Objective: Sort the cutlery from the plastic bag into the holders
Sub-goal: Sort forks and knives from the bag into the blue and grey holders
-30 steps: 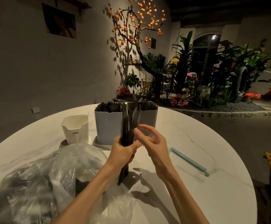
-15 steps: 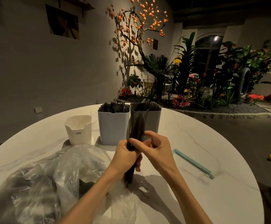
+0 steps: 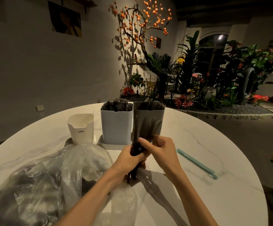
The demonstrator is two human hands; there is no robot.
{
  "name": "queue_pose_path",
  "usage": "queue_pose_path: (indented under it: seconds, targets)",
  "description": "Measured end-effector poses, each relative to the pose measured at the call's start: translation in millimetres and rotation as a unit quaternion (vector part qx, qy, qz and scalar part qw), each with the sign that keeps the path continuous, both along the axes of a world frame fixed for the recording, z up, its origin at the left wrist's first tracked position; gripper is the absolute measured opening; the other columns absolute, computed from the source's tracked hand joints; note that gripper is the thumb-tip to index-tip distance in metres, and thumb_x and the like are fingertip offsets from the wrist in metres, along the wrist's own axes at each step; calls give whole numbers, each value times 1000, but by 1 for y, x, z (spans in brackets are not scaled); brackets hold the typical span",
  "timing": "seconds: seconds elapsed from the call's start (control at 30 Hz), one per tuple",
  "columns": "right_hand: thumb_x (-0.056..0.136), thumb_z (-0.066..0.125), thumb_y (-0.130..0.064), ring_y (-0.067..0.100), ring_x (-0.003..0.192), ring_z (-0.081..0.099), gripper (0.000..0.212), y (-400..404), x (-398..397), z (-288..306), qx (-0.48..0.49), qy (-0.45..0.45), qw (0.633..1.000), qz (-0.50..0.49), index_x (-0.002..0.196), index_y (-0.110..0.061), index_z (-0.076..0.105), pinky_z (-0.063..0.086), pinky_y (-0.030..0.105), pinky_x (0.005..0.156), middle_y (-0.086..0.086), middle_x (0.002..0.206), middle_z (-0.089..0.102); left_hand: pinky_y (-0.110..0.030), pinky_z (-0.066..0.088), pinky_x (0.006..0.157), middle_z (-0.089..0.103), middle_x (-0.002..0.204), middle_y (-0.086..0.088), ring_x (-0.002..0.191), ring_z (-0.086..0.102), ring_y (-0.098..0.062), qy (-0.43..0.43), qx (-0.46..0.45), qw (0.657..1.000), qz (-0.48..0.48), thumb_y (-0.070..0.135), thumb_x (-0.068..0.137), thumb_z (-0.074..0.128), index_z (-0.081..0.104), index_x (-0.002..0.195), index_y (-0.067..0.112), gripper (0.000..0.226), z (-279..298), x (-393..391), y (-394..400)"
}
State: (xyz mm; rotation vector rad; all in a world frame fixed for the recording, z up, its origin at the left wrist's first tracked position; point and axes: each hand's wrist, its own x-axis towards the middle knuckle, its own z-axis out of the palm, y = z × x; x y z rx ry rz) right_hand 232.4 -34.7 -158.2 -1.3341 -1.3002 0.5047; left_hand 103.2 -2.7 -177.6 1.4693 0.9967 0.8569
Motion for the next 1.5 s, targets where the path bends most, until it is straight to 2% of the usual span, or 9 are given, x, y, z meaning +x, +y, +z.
queue_pose_path:
  seconds: [0.1,0.2,0.37,0.47,0.6,0.7,1.1,1.27,1.5]
  targets:
    - [87,74,-43,11,62,68,40,-1,2,4,-31,75,997,3,78,-5,71,49,12,56,0,63,67,-26,48,49,58,65,-4,49,51,-15,-47,-43,996,-63,31,97,64,63,101,8,24,7,-4,-9]
    - [89,71,-44,1,47,53,39,-5,4,11,-53,141,988,32,76,-7,69,39,12,46,-4,59,60,-20,39,41,56,68,-5,43,42,-10,-123,-94,980,-125,34,97,62,60,111,2,36,15,-5,-16]
    - [87,66,-57,7,51,46,66,-5,9,14,-76,205,975,30,97,8,68,44,20,51,1,59,57,-22,46,52,64,74,-7,51,52,-12,-148,-91,975,-139,31,98,59,60,115,-3,38,21,-6,-23]
    - [86,68,-57,21,69,60,60,-4,9,13,-84,216,971,52,95,2,71,62,48,83,14,71,66,-26,52,58,69,79,-11,57,61,-16,-147,-98,978,-110,33,94,63,58,124,0,45,20,-6,-24]
    - [95,64,-40,18,70,75,37,-8,10,16,-81,213,971,73,86,-5,69,61,29,66,0,71,75,-29,58,62,78,91,-8,74,74,-27,-154,-100,979,-90,32,93,63,60,121,10,36,21,-5,-25]
    - [95,65,-40,23,81,77,37,-10,10,16,-87,190,974,85,95,-4,72,62,39,75,6,83,78,-30,60,67,78,103,-4,87,76,-31,-133,-95,982,-99,36,91,63,60,122,16,38,21,-3,-26]
    - [99,58,-40,22,91,75,28,-5,10,12,-75,176,980,58,96,-19,75,62,34,78,7,91,78,-32,61,72,77,111,-7,99,75,-30,-148,-116,975,-115,42,89,59,64,125,18,44,20,-5,-22]
    - [97,61,-42,2,62,61,27,-5,10,10,-83,128,988,39,90,-21,77,45,17,56,-1,77,71,-36,57,75,73,97,-12,80,72,-28,-136,-109,975,-134,38,91,64,70,117,13,37,13,-7,-16]
    - [86,64,-60,-1,54,48,39,-7,2,10,-57,151,987,-9,99,-24,72,35,16,57,-18,52,54,-18,34,40,48,74,-2,49,36,-7,-257,-172,937,-159,28,96,62,56,116,4,31,21,-14,-8]
